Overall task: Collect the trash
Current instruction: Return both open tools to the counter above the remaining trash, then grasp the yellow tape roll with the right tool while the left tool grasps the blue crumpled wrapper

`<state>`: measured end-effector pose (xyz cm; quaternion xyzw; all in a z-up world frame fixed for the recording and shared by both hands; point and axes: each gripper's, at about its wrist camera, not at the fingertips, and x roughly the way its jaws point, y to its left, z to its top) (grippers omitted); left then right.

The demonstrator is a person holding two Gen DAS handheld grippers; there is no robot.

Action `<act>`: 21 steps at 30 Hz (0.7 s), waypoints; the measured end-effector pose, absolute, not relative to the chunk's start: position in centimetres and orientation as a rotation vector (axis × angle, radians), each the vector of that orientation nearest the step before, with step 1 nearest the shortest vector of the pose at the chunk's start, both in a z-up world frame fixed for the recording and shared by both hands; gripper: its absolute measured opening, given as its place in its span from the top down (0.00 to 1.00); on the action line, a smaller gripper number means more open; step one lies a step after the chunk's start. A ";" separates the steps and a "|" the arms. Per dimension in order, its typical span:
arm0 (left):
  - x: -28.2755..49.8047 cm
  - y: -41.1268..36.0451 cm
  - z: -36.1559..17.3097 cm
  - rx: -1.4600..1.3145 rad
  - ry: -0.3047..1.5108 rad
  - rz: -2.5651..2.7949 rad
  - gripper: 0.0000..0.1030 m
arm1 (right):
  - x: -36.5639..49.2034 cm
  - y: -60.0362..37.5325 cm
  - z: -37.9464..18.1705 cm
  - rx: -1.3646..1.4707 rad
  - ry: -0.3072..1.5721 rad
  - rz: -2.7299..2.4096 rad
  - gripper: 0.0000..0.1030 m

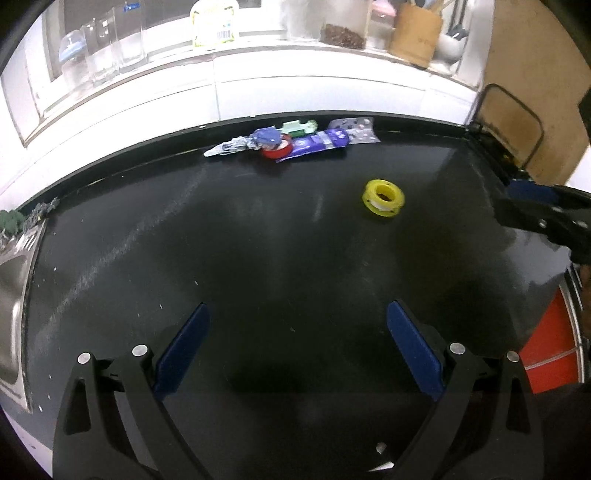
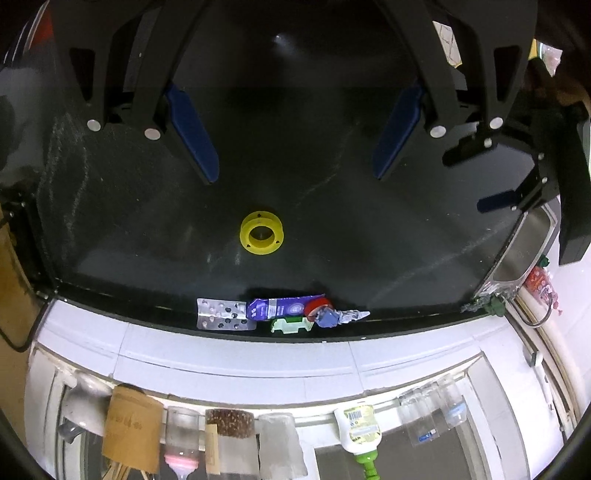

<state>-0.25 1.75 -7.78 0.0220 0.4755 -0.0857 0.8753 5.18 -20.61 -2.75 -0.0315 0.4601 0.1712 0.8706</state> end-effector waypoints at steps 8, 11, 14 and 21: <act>8.0 3.4 -11.1 0.061 1.013 -0.144 0.09 | 10.2 -20.5 -6.6 -0.075 1.035 0.379 0.20; 11.8 3.8 -11.8 0.106 0.989 -0.189 0.09 | 12.2 -20.4 -8.2 -0.076 1.070 0.387 0.20; 16.4 4.4 -12.7 0.174 0.962 -0.239 0.09 | 14.1 -20.3 -9.8 -0.083 1.103 0.383 0.20; 25.6 5.8 -15.6 0.274 0.989 -0.341 0.09 | 17.7 -20.3 -13.2 -0.084 1.184 0.377 0.20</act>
